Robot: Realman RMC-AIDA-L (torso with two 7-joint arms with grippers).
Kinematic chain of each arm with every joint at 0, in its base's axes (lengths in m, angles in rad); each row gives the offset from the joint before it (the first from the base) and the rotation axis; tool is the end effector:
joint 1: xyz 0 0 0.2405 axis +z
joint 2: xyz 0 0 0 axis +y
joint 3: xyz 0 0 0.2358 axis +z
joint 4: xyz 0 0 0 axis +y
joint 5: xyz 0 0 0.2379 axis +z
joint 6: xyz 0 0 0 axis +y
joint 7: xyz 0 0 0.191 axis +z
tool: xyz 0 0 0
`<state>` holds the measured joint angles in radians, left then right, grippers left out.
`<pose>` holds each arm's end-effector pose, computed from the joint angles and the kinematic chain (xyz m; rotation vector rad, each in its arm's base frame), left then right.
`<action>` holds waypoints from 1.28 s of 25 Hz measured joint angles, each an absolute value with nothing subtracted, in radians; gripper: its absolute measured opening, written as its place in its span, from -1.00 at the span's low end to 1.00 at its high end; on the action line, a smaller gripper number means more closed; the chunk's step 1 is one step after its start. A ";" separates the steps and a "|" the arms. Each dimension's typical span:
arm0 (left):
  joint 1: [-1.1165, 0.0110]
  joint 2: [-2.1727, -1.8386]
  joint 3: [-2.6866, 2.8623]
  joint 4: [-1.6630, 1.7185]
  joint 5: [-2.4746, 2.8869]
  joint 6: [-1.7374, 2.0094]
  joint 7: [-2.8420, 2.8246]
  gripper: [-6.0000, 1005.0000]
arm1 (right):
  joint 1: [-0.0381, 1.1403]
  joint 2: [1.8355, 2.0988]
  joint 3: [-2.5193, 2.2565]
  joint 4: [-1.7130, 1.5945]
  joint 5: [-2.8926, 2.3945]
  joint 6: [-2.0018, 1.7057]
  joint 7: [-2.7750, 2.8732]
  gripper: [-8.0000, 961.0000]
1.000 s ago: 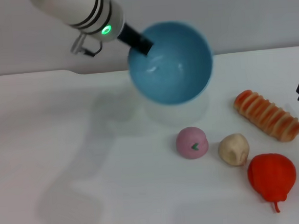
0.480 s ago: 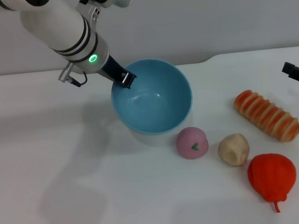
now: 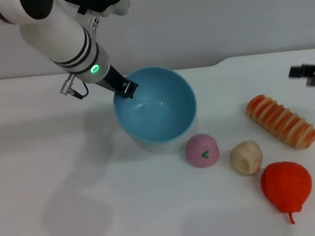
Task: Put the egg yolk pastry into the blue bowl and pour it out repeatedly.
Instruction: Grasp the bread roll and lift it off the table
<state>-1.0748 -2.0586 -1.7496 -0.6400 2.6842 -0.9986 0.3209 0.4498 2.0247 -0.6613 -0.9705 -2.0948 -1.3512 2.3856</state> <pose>-0.1508 0.4878 -0.0864 -2.3131 -0.9684 0.3777 0.2943 0.4049 0.0713 -2.0130 1.5942 0.6613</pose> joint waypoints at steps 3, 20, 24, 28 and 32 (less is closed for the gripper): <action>-1.072 -2.057 -1.757 -0.635 2.685 -0.985 0.321 -0.99 | 0.497 2.015 -0.663 -0.966 -2.220 -1.397 2.476 0.51; -1.070 -2.057 -1.777 -0.614 2.684 -0.978 0.320 -0.99 | 0.699 2.013 -0.718 -0.726 -2.467 -1.436 2.535 0.50; -1.068 -2.057 -1.774 -0.619 2.684 -0.976 0.326 -0.99 | 0.703 2.019 -0.718 -0.706 -2.476 -1.426 2.544 0.50; -1.065 -2.058 -1.773 -0.622 2.684 -0.969 0.327 -0.99 | 0.705 2.016 -0.723 -0.646 -2.482 -1.391 2.549 0.50; -1.063 -2.058 -1.773 -0.622 2.684 -0.967 0.327 -0.99 | 0.705 2.019 -0.729 -0.605 -2.487 -1.342 2.549 0.50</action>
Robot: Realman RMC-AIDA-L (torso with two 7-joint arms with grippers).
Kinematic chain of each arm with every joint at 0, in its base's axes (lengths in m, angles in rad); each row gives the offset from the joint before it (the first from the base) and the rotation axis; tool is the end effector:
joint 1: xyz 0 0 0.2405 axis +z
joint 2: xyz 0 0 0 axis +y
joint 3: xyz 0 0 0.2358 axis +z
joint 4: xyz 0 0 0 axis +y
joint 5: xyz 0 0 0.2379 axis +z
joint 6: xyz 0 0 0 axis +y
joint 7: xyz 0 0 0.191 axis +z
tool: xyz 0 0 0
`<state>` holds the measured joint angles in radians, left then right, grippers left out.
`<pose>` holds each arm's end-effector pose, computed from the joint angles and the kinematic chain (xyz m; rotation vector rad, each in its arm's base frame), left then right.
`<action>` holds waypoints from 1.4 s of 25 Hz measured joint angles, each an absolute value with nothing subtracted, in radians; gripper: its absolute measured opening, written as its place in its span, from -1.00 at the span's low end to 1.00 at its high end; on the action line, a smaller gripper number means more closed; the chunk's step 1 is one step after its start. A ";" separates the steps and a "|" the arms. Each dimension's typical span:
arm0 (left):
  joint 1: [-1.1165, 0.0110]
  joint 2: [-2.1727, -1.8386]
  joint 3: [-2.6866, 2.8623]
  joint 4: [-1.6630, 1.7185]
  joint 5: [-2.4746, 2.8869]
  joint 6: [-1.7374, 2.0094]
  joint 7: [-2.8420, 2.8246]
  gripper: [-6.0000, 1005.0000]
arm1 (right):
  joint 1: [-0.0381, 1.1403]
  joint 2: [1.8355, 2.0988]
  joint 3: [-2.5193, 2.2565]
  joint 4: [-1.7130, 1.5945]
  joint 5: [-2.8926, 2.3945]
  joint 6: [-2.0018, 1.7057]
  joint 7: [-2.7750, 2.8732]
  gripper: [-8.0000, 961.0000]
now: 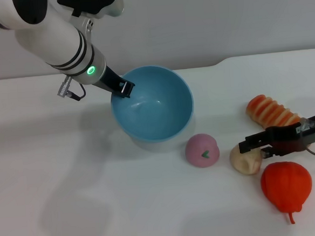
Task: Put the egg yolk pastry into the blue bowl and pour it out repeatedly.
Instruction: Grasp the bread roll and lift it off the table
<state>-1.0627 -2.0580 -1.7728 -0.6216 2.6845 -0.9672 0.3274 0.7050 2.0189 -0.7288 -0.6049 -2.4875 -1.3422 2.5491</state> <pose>-0.1596 0.4904 -0.0848 -2.2925 -0.9942 0.3504 0.2915 0.3925 -0.0403 -2.1610 1.9273 0.1060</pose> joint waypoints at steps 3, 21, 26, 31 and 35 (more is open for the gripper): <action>-1.062 -2.057 -1.773 -0.622 2.684 -0.966 0.328 -0.99 | 0.702 2.021 -0.730 -0.601 -2.489 -1.317 2.549 0.50; -1.063 -2.057 -1.773 -0.623 2.684 -0.951 0.330 -0.99 | 0.698 2.039 -0.724 -0.536 -2.429 -1.152 2.502 0.49; -1.061 -2.057 -1.773 -0.623 2.685 -0.946 0.330 -0.99 | 0.675 2.035 -0.721 -0.514 -2.302 -1.132 2.412 0.41; -1.059 -2.057 -1.773 -0.623 2.684 -0.943 0.330 -0.99 | 0.673 2.026 -0.728 -0.495 -2.288 -1.141 2.401 0.02; -1.059 -2.057 -1.773 -0.623 2.684 -0.939 0.330 -0.99 | 0.672 2.024 -0.724 -0.492 -2.288 -1.161 2.404 -0.31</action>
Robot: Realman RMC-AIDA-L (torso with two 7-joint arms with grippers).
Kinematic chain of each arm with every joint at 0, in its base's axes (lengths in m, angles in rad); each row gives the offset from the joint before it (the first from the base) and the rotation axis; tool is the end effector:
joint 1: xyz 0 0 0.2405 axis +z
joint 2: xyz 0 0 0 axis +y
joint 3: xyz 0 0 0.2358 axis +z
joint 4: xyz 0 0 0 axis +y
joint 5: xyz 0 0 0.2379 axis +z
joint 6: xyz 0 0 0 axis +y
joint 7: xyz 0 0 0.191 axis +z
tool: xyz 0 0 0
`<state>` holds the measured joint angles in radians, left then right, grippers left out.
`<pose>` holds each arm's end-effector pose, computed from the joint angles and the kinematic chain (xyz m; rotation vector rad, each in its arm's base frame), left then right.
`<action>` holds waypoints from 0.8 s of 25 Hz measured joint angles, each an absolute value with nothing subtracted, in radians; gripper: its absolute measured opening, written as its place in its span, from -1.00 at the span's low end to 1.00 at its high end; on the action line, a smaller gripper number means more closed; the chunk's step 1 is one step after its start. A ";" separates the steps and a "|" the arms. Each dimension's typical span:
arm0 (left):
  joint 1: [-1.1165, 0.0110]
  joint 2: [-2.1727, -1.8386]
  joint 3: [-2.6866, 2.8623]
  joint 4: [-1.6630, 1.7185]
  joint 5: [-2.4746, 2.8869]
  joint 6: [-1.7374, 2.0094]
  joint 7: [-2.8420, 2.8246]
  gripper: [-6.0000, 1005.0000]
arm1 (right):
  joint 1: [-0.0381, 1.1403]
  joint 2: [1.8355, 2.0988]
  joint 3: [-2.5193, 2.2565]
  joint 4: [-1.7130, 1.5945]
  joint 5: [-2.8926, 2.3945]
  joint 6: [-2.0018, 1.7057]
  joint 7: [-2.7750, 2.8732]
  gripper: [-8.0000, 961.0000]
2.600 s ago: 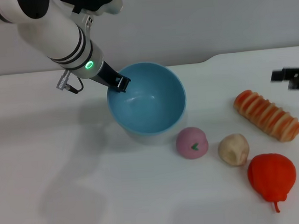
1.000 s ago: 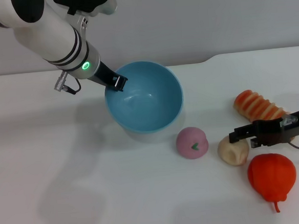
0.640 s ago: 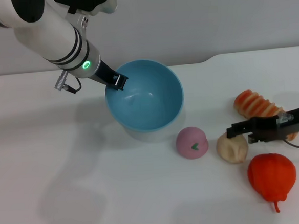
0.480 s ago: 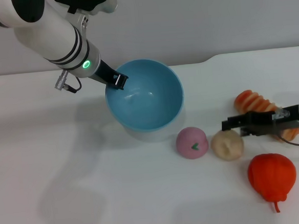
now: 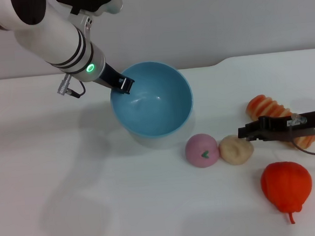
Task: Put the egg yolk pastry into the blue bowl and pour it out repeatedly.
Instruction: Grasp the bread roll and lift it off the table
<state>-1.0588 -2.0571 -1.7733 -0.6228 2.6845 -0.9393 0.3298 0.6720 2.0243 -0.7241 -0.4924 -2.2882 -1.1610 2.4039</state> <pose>-0.1588 0.4948 -0.0831 -2.2821 -0.9787 0.3242 0.3000 0.4047 -0.0549 -2.0889 1.8771 0.3560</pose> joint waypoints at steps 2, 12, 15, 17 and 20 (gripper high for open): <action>-1.059 -2.057 -1.773 -0.623 2.685 -0.939 0.330 -0.99 | 0.671 2.019 -0.722 -0.492 -2.288 -1.177 2.415 -0.45; -1.059 -2.058 -1.773 -0.623 2.684 -0.934 0.330 -0.99 | 0.681 2.003 -0.731 -0.493 -2.322 -1.219 2.454 -0.58; -1.059 -2.060 -1.773 -0.623 2.683 -0.932 0.330 -0.99 | 0.693 2.007 -0.731 -0.492 -2.385 -1.211 2.491 -0.48; -1.060 -2.060 -1.773 -0.623 2.682 -0.931 0.330 -0.99 | 0.700 2.009 -0.732 -0.486 -2.417 -1.205 2.515 -0.41; -1.060 -2.061 -1.773 -0.623 2.681 -0.931 0.330 -0.99 | 0.708 2.014 -0.739 -0.467 -2.436 -1.154 2.527 0.10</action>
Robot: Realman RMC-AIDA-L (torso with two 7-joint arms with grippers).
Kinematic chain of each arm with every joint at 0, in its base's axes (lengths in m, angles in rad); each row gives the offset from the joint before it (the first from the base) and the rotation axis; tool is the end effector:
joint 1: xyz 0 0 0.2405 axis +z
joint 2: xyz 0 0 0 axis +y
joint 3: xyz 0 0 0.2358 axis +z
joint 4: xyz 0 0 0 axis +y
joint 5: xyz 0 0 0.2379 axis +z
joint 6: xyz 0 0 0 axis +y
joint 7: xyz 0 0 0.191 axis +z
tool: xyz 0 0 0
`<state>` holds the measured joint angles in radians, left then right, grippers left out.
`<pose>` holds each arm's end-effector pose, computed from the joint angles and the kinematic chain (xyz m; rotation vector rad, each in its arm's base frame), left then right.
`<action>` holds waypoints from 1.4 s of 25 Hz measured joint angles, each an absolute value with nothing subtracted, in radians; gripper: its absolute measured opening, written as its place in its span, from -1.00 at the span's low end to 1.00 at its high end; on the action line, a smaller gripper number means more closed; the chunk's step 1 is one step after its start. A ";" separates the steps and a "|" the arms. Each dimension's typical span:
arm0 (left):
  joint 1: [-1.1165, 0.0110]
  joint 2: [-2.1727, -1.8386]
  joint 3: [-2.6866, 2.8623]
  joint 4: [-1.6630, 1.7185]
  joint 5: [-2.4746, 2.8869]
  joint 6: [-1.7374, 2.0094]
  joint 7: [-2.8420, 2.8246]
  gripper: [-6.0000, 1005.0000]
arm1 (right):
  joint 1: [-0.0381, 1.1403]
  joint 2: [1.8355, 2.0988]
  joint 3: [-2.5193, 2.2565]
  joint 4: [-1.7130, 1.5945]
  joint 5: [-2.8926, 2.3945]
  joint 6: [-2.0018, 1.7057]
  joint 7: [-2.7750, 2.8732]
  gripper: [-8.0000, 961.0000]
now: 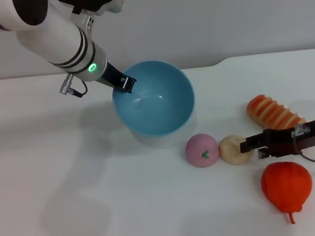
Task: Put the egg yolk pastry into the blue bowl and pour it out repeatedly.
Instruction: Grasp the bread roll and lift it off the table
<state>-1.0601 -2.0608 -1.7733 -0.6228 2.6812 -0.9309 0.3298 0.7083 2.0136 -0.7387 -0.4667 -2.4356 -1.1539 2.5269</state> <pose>-0.1564 0.4952 -0.0849 -2.2845 -0.9759 0.3124 0.3121 0.3982 -0.0602 -2.0411 1.9441 0.1622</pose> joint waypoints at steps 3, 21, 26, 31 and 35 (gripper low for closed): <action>-1.060 -2.061 -1.773 -0.621 2.680 -0.929 0.330 -0.99 | 0.713 2.019 -0.741 -0.466 -2.435 -1.132 2.525 0.14; -1.050 -2.060 -1.773 -0.622 2.677 -0.912 0.330 -0.99 | 0.749 2.048 -0.742 -0.419 -2.413 -0.986 2.471 0.02; -1.051 -2.060 -1.773 -0.623 2.677 -0.911 0.330 -0.99 | 0.745 2.049 -0.739 -0.427 -2.411 -0.976 2.465 -0.04; -1.049 -2.061 -1.773 -0.623 2.677 -0.911 0.330 -0.99 | 0.742 2.049 -0.741 -0.427 -2.411 -0.952 2.462 -0.10; -1.049 -2.061 -1.773 -0.623 2.677 -0.905 0.330 -0.99 | 0.739 2.052 -0.738 -0.435 -2.380 -0.951 2.426 -0.18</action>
